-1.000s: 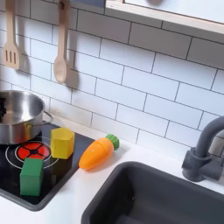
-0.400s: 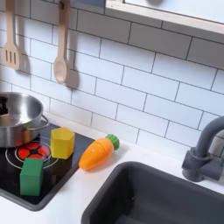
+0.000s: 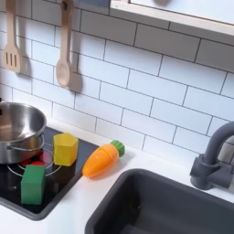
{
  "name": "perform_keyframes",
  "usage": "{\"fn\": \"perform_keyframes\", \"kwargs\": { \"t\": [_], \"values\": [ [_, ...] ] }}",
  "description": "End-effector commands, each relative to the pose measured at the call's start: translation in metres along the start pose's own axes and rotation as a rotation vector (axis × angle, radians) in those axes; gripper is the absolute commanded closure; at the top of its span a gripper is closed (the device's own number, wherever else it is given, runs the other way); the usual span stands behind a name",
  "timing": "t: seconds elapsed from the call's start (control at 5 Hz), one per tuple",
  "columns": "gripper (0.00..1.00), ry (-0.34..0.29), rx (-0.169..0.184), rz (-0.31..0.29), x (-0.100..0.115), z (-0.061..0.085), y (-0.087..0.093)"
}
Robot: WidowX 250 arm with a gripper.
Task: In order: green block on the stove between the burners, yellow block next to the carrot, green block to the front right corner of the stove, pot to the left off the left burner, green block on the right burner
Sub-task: 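Slide the pot to the left off the left burner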
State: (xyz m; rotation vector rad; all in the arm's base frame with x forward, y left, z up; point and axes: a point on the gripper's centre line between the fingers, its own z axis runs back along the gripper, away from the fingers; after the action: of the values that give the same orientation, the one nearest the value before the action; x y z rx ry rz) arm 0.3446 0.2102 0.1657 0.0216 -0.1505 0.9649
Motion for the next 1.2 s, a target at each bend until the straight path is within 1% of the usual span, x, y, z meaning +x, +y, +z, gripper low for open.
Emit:
{"fn": "perform_keyframes", "kwargs": {
  "t": [0.0,0.2,0.4,0.6,0.8,1.0],
  "values": [
    [1.0,0.0,0.002,0.009,-0.001,0.0,0.002],
    [1.0,-0.013,0.006,0.023,0.0,0.002,0.004],
    [1.0,-0.006,0.011,0.04,0.002,-0.002,0.008],
    [1.0,-0.013,0.013,0.057,0.008,0.0,0.014],
    [1.0,-0.01,0.017,0.08,0.011,0.001,0.025],
    [1.0,-0.021,0.018,0.094,0.015,0.006,0.032]
  ]
}}
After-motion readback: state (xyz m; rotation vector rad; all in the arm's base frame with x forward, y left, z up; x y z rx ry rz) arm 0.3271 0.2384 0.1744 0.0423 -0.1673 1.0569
